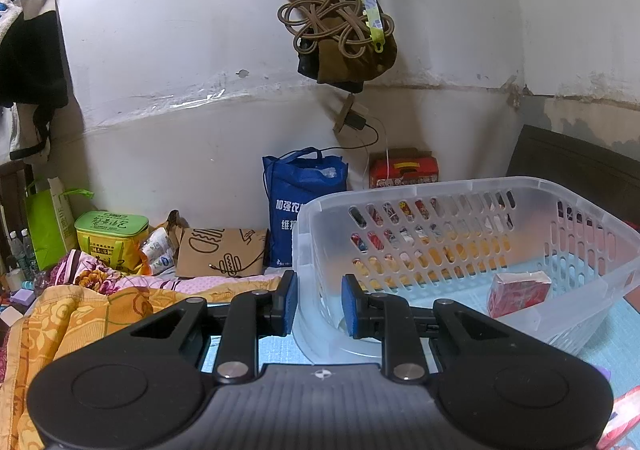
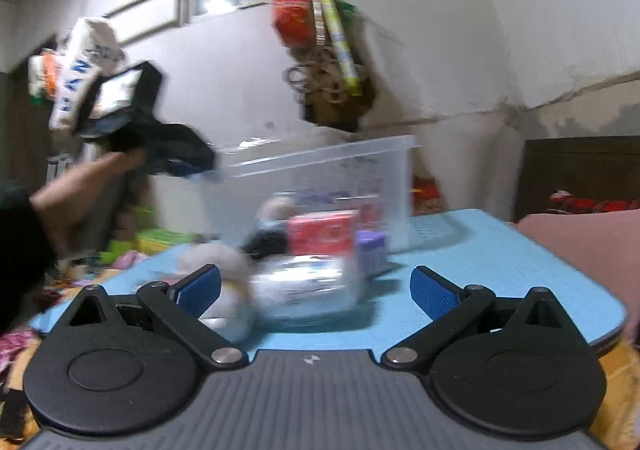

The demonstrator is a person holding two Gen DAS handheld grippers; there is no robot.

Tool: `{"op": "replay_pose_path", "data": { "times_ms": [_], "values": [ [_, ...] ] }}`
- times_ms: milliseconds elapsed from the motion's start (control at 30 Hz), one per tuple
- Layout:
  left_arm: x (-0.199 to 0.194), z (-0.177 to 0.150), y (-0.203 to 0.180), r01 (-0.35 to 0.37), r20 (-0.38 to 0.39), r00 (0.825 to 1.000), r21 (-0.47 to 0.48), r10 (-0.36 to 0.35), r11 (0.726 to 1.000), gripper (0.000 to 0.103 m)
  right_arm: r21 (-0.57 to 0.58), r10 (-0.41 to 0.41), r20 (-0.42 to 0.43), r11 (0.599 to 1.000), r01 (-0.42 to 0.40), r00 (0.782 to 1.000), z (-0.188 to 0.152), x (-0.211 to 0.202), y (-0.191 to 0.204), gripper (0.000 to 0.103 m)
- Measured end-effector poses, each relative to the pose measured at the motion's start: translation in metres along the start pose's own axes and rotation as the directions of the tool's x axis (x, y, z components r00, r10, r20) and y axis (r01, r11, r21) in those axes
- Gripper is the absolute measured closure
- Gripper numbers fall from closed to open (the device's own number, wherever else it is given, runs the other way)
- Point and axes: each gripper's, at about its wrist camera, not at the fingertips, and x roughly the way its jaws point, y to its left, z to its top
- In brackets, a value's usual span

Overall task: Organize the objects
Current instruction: 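Move the right gripper back to the pile and grasp the grey plush toy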

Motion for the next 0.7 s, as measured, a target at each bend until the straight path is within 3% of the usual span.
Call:
{"op": "replay_pose_path", "data": {
  "times_ms": [67, 100, 133, 500, 567, 700],
  "values": [
    [0.000, 0.000, 0.000, -0.003, 0.000, 1.000, -0.001, 0.003, 1.000, 0.076, -0.041, 0.025, -0.011, 0.999, -0.025, 1.000, -0.003, 0.004, 0.015, 0.009],
    [0.000, 0.000, -0.001, -0.004, -0.001, 1.000, -0.001, 0.004, 1.000, 0.076, -0.058, 0.043, -0.023, 0.997, -0.044, 0.999, -0.005, 0.008, 0.023, 0.026],
    [0.000, 0.001, -0.001, -0.005, -0.003, 1.000, 0.001, 0.005, 1.000, 0.076, -0.061, 0.055, -0.038, 0.997, -0.057, 0.998, -0.006, 0.012, 0.028, 0.036],
    [0.000, 0.000, -0.002, -0.003, 0.001, 1.000, 0.001, 0.003, 1.000, 0.076, -0.063, 0.065, -0.093, 0.995, -0.071, 0.993, -0.024, 0.045, 0.052, 0.038],
    [0.000, 0.000, -0.002, -0.001, 0.002, 1.000, 0.001, 0.001, 1.000, 0.075, -0.075, 0.066, -0.101, 0.995, -0.074, 0.993, -0.026, 0.048, 0.053, 0.052],
    [0.000, -0.001, -0.001, 0.000, 0.005, 1.000, 0.000, 0.000, 1.000, 0.075, -0.075, 0.075, -0.087, 0.994, -0.081, 0.993, -0.025, 0.040, 0.052, 0.056]
  ]
}}
